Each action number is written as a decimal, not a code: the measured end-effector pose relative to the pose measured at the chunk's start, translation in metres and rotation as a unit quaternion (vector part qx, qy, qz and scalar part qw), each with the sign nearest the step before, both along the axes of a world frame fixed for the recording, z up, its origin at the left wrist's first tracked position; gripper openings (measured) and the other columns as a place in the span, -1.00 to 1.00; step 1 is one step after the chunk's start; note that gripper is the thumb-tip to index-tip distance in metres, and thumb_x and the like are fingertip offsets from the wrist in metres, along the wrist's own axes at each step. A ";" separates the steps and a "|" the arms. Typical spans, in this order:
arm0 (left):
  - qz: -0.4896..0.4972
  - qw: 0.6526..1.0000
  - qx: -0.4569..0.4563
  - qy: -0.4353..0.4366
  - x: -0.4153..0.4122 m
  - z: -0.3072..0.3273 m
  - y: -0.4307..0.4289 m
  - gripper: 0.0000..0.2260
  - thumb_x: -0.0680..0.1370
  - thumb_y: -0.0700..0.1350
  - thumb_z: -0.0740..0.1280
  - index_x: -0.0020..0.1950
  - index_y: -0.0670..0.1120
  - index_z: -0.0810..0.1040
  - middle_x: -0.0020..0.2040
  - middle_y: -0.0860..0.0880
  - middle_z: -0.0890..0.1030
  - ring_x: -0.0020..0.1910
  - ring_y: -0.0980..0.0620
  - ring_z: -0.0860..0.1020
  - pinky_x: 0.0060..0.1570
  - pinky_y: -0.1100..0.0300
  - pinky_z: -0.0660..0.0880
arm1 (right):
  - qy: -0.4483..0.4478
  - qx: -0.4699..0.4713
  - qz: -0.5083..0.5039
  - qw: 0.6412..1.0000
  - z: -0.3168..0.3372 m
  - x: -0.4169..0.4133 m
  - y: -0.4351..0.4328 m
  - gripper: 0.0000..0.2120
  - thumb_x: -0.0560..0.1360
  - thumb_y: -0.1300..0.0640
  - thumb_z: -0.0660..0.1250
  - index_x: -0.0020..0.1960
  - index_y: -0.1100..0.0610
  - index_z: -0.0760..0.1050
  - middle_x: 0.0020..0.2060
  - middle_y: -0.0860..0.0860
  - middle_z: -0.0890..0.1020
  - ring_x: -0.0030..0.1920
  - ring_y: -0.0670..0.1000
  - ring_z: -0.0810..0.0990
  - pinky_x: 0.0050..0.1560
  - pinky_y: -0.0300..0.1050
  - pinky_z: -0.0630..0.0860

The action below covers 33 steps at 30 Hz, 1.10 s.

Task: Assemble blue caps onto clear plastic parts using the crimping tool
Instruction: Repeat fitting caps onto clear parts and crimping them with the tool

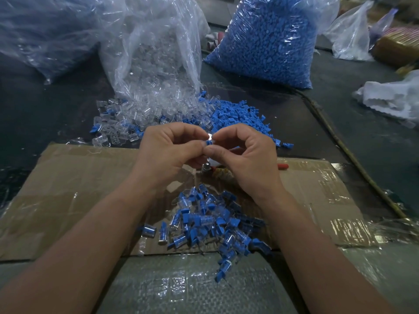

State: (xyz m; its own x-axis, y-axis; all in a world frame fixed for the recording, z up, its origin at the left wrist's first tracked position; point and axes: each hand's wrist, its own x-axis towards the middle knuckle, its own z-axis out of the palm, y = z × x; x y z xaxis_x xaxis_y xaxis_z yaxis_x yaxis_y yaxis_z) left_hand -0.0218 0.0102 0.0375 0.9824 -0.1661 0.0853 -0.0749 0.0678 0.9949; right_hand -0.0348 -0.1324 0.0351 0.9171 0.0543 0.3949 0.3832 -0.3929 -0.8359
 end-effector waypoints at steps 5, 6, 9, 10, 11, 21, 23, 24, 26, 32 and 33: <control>0.001 1.000 -0.013 0.027 0.000 0.003 0.002 -0.88 0.40 -0.36 0.36 -0.24 -0.16 0.58 -0.44 -0.03 0.61 -0.49 0.11 0.55 -0.46 0.34 0.48 | -0.011 -0.007 0.041 0.999 0.000 0.000 -0.001 -0.68 0.34 0.27 0.44 -0.02 -0.06 0.52 -0.13 -0.18 0.59 -0.11 -0.20 0.60 -0.04 -0.32 0.52; 0.000 0.999 -0.017 0.034 0.000 0.003 0.002 -0.87 0.40 -0.37 0.37 -0.25 -0.16 0.58 -0.44 -0.04 0.61 -0.50 0.10 0.55 -0.47 0.34 0.48 | -0.012 -0.004 0.042 0.999 0.000 0.000 -0.002 -0.68 0.35 0.29 0.43 0.00 -0.03 0.52 -0.12 -0.18 0.59 -0.09 -0.20 0.60 -0.02 -0.32 0.52; -0.005 0.999 -0.017 0.051 0.001 0.003 0.002 -0.88 0.37 -0.37 0.38 -0.27 -0.16 0.57 -0.44 -0.06 0.62 -0.51 0.09 0.55 -0.50 0.34 0.47 | -0.020 -0.009 0.038 0.999 -0.002 0.001 -0.004 -0.67 0.34 0.30 0.44 0.03 0.03 0.53 -0.14 -0.17 0.59 -0.09 -0.20 0.59 -0.02 -0.33 0.51; -0.007 0.998 -0.016 0.055 0.001 0.003 0.002 -0.88 0.37 -0.37 0.38 -0.27 -0.16 0.57 -0.44 -0.06 0.62 -0.51 0.09 0.55 -0.50 0.34 0.47 | -0.027 -0.015 0.034 0.999 -0.002 0.001 -0.004 -0.67 0.33 0.30 0.45 0.04 0.04 0.53 -0.15 -0.18 0.59 -0.10 -0.21 0.59 -0.04 -0.34 0.51; -0.011 0.998 -0.015 0.058 0.001 0.003 0.003 -0.88 0.37 -0.36 0.39 -0.27 -0.16 0.57 -0.44 -0.07 0.62 -0.51 0.08 0.55 -0.50 0.33 0.47 | -0.034 -0.022 0.032 0.999 -0.002 0.002 -0.005 -0.67 0.32 0.29 0.45 0.03 0.05 0.53 -0.17 -0.18 0.58 -0.12 -0.21 0.58 -0.05 -0.35 0.51; -0.056 0.993 -0.067 0.085 0.003 0.002 0.005 -0.91 0.31 -0.33 0.35 -0.25 -0.20 0.60 -0.39 -0.15 0.63 -0.46 0.03 0.60 -0.47 0.32 0.51 | -0.073 -0.058 0.009 0.996 -0.002 0.003 -0.011 -0.71 0.33 0.28 0.45 0.01 0.07 0.54 -0.22 -0.19 0.57 -0.18 -0.22 0.58 -0.13 -0.37 0.51; -0.059 0.992 -0.067 0.085 0.003 0.002 0.005 -0.90 0.28 -0.30 0.36 -0.23 -0.21 0.59 -0.39 -0.15 0.63 -0.46 0.03 0.60 -0.47 0.32 0.51 | -0.074 -0.064 0.009 0.995 -0.002 0.003 -0.011 -0.71 0.33 0.28 0.45 0.01 0.07 0.55 -0.21 -0.16 0.58 -0.17 -0.19 0.58 -0.11 -0.36 0.52; -0.061 0.992 -0.066 0.084 0.003 0.001 0.005 -0.90 0.29 -0.31 0.35 -0.23 -0.21 0.59 -0.39 -0.15 0.63 -0.46 0.03 0.60 -0.47 0.32 0.51 | -0.075 -0.065 0.007 0.995 -0.002 0.003 -0.011 -0.72 0.33 0.28 0.45 0.01 0.07 0.55 -0.21 -0.15 0.58 -0.16 -0.18 0.59 -0.11 -0.36 0.52; -0.061 0.993 -0.062 0.083 0.004 0.001 0.005 -0.91 0.35 -0.36 0.33 -0.23 -0.22 0.59 -0.39 -0.16 0.63 -0.46 0.03 0.60 -0.47 0.32 0.51 | -0.078 -0.068 0.004 0.995 -0.002 0.003 -0.011 -0.71 0.33 0.29 0.45 0.01 0.07 0.55 -0.20 -0.13 0.59 -0.16 -0.17 0.59 -0.11 -0.35 0.52; -0.065 0.992 -0.065 0.085 0.004 0.002 0.005 -0.93 0.32 -0.32 0.36 -0.25 -0.20 0.59 -0.39 -0.15 0.63 -0.45 0.02 0.60 -0.46 0.32 0.51 | -0.081 -0.074 -0.004 0.994 -0.001 0.002 -0.011 -0.70 0.32 0.29 0.46 0.02 0.08 0.55 -0.21 -0.14 0.59 -0.18 -0.21 0.58 -0.12 -0.38 0.51; -0.065 0.992 -0.065 0.085 0.004 0.002 0.005 -0.92 0.28 -0.27 0.38 -0.25 -0.19 0.59 -0.39 -0.15 0.64 -0.45 0.02 0.61 -0.46 0.31 0.51 | -0.079 -0.074 -0.003 0.994 -0.001 0.002 -0.011 -0.71 0.32 0.28 0.46 0.02 0.09 0.55 -0.21 -0.14 0.59 -0.18 -0.21 0.58 -0.12 -0.38 0.51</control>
